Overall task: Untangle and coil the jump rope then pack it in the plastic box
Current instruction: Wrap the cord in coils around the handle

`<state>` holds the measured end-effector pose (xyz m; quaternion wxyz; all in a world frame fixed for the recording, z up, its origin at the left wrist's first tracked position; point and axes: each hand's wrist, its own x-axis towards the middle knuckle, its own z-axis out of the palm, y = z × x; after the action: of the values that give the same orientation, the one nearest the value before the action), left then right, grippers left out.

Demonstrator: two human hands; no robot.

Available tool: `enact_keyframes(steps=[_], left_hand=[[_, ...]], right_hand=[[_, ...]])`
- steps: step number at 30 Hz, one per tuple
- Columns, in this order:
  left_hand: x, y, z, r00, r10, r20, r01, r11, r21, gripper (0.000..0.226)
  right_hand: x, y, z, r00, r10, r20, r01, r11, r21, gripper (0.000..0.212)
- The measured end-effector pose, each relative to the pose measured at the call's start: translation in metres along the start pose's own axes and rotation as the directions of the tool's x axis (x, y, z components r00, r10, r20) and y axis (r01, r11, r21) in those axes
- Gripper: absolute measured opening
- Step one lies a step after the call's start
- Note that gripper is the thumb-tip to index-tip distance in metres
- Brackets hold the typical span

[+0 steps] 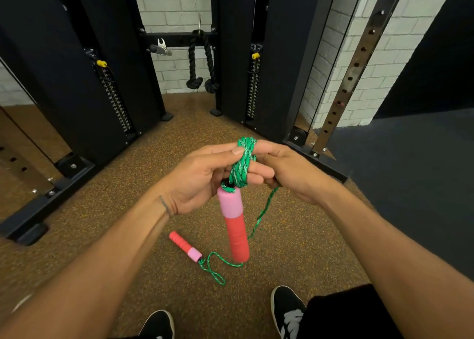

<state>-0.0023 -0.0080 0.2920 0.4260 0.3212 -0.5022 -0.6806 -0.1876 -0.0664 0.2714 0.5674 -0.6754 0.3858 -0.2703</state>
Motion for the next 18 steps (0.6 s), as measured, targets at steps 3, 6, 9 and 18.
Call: enact_keyframes(steps=[3,6,9,18], left_hand=[[0.001,0.003,-0.003,0.998,0.054,-0.022,-0.055,0.997,-0.052,0.037],[0.002,0.012,-0.005,0.982,0.118,-0.146,-0.135,0.985,-0.11,0.037],[0.002,0.017,-0.009,0.947,0.156,-0.282,-0.162,0.987,0.002,0.033],[0.007,0.007,-0.008,0.842,0.172,-0.512,-0.144,0.985,0.095,0.028]], right_hand=[[0.0,0.003,0.006,0.995,0.097,0.037,-0.095,0.994,-0.049,0.03],[0.0,0.004,0.012,0.988,0.112,0.109,-0.101,0.99,-0.094,0.034],[-0.002,-0.001,0.015,0.983,0.067,0.171,-0.052,0.994,-0.093,0.033],[-0.005,-0.005,0.018,0.985,-0.052,0.164,0.098,0.951,-0.293,0.026]])
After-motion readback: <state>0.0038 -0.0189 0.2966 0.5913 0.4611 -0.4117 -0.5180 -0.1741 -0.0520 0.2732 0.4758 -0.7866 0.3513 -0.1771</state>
